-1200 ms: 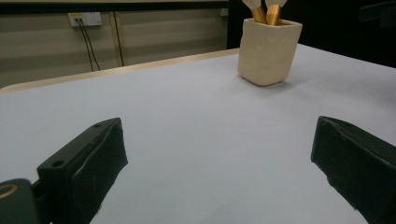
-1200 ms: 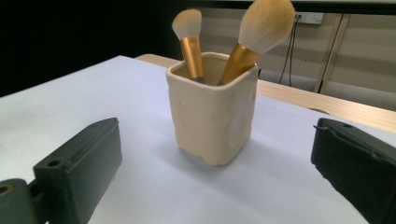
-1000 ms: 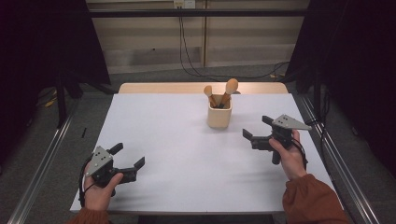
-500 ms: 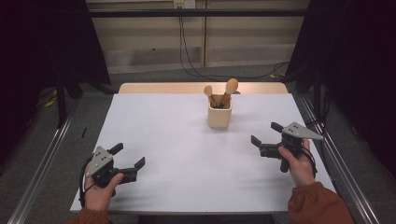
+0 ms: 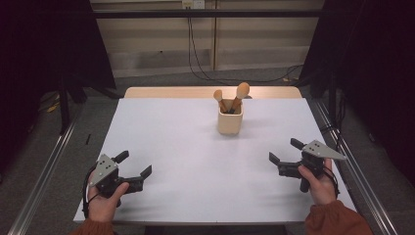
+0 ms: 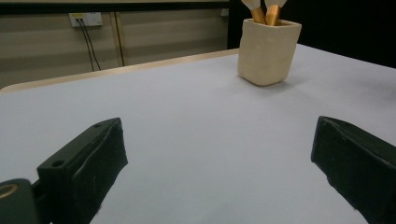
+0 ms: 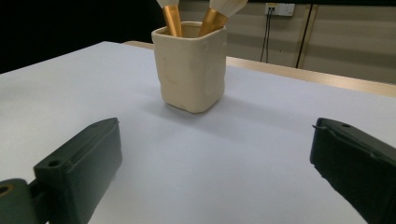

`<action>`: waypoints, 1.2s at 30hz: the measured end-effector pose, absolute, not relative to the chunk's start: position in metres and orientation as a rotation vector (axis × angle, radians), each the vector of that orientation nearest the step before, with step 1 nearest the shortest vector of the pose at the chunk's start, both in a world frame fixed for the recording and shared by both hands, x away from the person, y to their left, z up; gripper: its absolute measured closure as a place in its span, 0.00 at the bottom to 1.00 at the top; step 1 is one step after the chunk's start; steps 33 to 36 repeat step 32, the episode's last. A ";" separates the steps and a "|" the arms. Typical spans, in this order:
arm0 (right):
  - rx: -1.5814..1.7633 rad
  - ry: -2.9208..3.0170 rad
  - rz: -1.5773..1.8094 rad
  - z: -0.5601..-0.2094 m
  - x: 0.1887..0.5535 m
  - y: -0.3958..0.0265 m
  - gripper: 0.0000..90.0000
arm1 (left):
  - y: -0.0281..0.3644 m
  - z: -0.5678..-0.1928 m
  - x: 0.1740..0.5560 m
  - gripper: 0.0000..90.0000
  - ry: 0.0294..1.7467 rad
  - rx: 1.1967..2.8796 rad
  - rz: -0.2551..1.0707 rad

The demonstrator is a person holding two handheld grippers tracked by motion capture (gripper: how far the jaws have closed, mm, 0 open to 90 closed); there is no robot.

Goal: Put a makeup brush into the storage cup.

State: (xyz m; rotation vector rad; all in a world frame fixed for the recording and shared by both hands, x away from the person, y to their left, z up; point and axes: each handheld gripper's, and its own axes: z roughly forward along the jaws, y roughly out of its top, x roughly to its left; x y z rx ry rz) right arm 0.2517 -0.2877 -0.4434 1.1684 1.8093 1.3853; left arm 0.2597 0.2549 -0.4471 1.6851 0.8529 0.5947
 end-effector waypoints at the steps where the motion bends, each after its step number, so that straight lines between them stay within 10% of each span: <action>1: 1.169 1.808 1.385 -0.444 0.250 -0.288 0.02 | 0.255 -0.447 0.260 0.03 0.852 1.682 0.592; 36: 1.205 1.790 1.344 -0.454 0.223 -0.304 0.02 | 0.253 -0.448 0.259 0.04 0.853 1.701 0.584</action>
